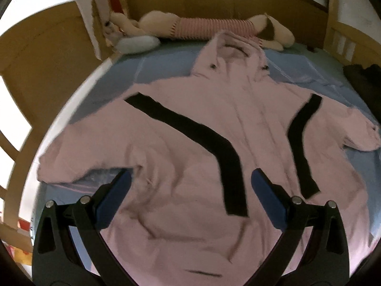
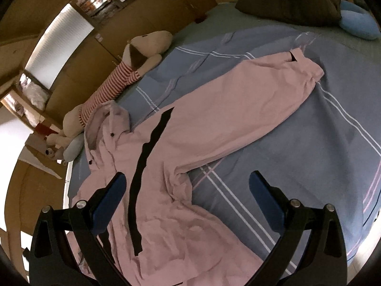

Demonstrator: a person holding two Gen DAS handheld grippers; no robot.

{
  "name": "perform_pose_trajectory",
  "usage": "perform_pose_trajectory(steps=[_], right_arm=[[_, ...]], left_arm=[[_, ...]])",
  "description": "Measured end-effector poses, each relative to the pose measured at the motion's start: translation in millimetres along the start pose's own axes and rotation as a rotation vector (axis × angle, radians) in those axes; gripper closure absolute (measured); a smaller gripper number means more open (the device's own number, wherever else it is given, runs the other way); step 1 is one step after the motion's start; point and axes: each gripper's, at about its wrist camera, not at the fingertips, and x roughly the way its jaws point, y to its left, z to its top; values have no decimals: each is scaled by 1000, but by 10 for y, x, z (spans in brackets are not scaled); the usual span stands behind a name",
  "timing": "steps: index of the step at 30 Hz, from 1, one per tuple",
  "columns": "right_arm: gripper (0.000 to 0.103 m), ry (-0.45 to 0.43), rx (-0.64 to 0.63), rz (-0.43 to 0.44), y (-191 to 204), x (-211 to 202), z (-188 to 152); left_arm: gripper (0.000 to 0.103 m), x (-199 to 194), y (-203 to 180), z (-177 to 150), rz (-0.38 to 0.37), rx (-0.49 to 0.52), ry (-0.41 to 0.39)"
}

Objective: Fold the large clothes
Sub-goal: 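Move the right tool toward the cuff of the nearest jacket sleeve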

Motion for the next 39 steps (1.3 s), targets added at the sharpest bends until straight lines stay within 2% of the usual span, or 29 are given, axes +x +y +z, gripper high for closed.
perform_pose_trajectory(steps=[4, 7, 10, 15, 17, 18, 21, 24, 27, 30, 39], right_arm=[[1, 19, 38, 0, -68, 104, 23], [1, 21, 55, -4, -89, 142, 32], [1, 25, 51, -10, -70, 173, 23], [1, 25, 34, -13, -43, 176, 19], [1, 23, 36, -14, -36, 174, 17], [1, 20, 38, -16, -44, 169, 17], [1, 13, 48, -20, -99, 158, 29], [1, 10, 64, -21, -183, 148, 44], [1, 10, 88, -9, -302, 134, 78], [1, 11, 130, 5, -445, 131, 112], [1, 35, 320, 42, -916, 244, 227]], left_arm=[[2, -19, 70, 79, 73, -18, -67], [2, -47, 118, 119, 96, -47, -97], [2, -59, 98, 149, 156, -45, -124], [2, -76, 30, 162, 183, -21, -146], [2, -117, -29, 154, 116, 0, -152], [2, -129, -58, 152, 34, -1, -134], [2, -124, -131, 121, -142, -28, -83], [2, -108, -237, 92, -248, -37, -41], [2, -103, -370, 60, -301, -24, -21], [2, -149, -475, 48, -318, -14, -21], [2, -291, -642, -16, -315, 37, -35]])
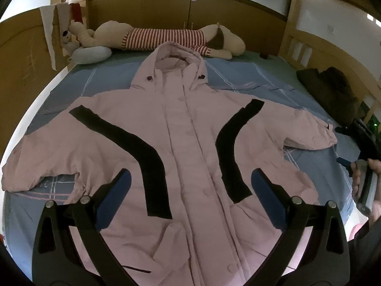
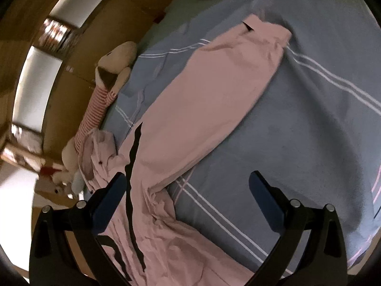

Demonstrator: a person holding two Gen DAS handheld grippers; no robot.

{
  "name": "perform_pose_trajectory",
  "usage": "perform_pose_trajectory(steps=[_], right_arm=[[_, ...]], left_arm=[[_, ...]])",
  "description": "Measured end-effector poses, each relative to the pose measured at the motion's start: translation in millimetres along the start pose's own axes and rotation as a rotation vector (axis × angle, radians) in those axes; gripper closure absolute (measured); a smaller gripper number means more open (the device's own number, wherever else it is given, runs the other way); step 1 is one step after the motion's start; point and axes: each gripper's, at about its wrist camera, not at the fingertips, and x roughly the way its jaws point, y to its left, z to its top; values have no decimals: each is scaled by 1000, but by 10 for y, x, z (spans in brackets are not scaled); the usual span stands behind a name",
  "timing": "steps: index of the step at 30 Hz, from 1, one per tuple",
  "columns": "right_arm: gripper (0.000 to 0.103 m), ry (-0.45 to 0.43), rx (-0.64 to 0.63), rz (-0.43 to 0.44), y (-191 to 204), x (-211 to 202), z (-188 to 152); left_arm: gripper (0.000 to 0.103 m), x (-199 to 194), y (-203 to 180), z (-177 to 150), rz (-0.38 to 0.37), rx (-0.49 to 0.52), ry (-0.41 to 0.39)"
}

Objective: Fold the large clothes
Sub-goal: 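Move the right tool toward the cuff of the nearest jacket sleeve, then close the right tool on the sleeve cuff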

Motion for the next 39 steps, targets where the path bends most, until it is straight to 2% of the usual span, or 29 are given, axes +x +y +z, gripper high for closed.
perform_pose_trajectory(steps=[8, 13, 16, 18, 23, 27, 36, 37, 39], right_arm=[[1, 13, 221, -40, -613, 145, 330], [1, -47, 258, -67, -859, 144, 606], [1, -21, 267, -19, -965, 272, 776], [1, -29, 269, -23, -1031, 371, 874], [1, -78, 241, -25, -984, 505, 1043], [1, -126, 276, 4, -1023, 563, 1205], [2, -192, 254, -2, -958, 717, 1461], [8, -198, 247, -14, -935, 737, 1485], [32, -202, 233, -26, -897, 791, 1522]], left_arm=[[2, -25, -40, -54, 38, 14, 32], [2, -80, -16, -83, 24, 0, 44], [2, -93, -21, -109, 30, 1, 56], [2, -90, -43, -124, 33, 7, 63], [2, -82, -74, -173, 44, 26, 71], [2, -26, -68, -198, 60, 32, 76], [2, 52, 63, -190, 91, 1, 91], [2, 53, 72, -189, 94, -4, 90], [2, 46, 83, -184, 105, -8, 90]])
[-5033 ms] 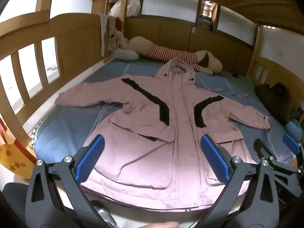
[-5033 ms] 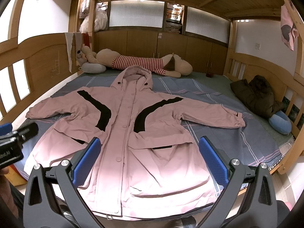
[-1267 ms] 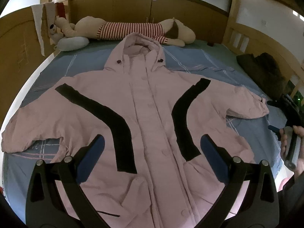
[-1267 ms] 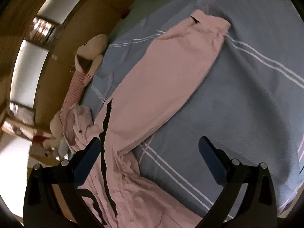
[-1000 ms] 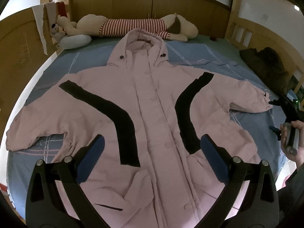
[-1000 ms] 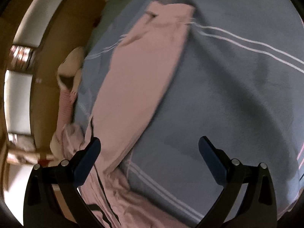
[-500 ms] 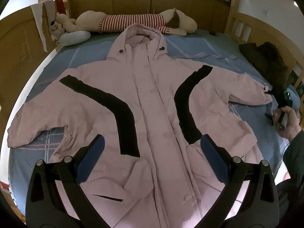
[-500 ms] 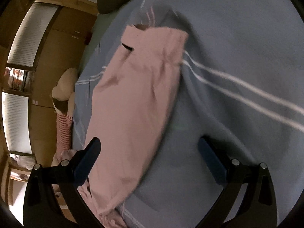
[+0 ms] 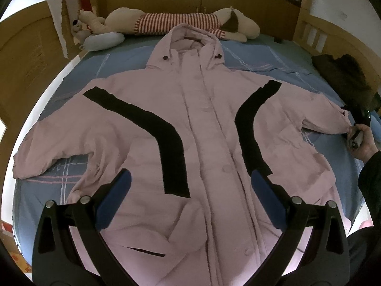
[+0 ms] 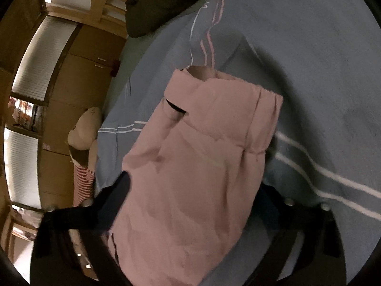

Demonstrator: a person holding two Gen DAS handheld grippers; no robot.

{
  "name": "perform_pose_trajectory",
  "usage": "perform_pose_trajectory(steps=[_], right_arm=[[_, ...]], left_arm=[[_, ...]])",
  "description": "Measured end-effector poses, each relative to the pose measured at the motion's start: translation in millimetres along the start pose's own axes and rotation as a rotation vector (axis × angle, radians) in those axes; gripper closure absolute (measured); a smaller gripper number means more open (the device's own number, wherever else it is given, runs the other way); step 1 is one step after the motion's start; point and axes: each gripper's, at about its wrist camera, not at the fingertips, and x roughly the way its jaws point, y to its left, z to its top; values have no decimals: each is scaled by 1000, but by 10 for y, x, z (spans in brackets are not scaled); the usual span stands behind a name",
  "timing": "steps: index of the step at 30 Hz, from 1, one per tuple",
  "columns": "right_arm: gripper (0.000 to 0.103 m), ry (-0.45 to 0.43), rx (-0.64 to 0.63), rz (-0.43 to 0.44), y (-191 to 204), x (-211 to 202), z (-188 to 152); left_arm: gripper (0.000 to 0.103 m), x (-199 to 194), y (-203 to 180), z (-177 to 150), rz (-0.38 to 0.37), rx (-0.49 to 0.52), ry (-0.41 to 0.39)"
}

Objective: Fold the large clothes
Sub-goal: 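Close the right tool on the sleeve cuff, then lift the held sleeve up off the bed with the right tool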

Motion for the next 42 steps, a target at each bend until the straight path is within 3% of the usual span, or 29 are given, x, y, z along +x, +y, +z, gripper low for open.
perform_pose_trajectory(steps=[1, 2, 8, 26, 33, 42], right_arm=[[68, 3, -2, -9, -25, 35, 22], [75, 20, 16, 1, -72, 84, 40], [92, -6, -3, 21, -4, 34, 33], [94, -91, 25, 76, 247, -363, -62], [94, -168, -76, 179, 739, -759, -141], [94, -180, -148, 319, 1339, -1222, -375]], left_arm=[[2, -7, 4, 3, 3, -1, -2], [2, -16, 8, 6, 6, -3, -5], [2, -59, 76, 0, 23, -15, -11], [2, -369, 298, -63, 71, -67, -53], [2, -428, 379, -122, 78, -68, -60], [2, -515, 517, -171, 78, -84, -73]])
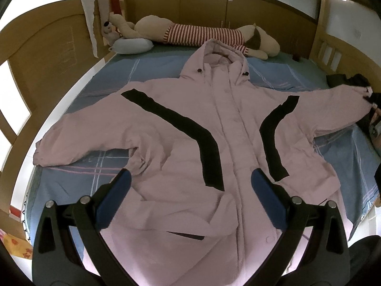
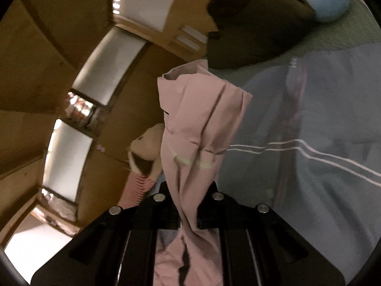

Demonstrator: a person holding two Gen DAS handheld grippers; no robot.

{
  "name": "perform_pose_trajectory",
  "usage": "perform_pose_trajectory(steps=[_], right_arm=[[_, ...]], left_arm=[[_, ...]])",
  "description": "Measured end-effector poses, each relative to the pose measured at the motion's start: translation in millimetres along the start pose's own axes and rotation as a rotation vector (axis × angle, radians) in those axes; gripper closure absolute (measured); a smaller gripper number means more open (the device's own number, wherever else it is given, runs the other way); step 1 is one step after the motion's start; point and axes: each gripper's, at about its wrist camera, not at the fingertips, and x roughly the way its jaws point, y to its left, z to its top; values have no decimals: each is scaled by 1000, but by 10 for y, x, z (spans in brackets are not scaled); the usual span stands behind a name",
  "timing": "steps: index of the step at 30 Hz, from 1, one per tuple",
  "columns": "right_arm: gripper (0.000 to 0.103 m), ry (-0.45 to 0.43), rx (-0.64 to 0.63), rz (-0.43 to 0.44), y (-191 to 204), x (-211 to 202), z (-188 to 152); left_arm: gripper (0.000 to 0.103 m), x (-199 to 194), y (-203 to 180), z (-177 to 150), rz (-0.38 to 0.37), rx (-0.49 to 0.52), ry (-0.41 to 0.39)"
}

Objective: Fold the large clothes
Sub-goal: 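Lift the held sleeve up off the bed with the right tool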

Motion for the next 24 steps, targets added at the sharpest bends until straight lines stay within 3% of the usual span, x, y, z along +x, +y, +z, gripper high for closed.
perform_pose_trajectory(steps=[12, 24], right_arm=[[94, 38, -86, 169, 961, -215, -377], [94, 148, -213, 283, 1926, -139, -1305]], left_arm=[[2, -121, 156, -61, -13, -4, -11], [2, -204, 407, -137, -3, -30, -14]])
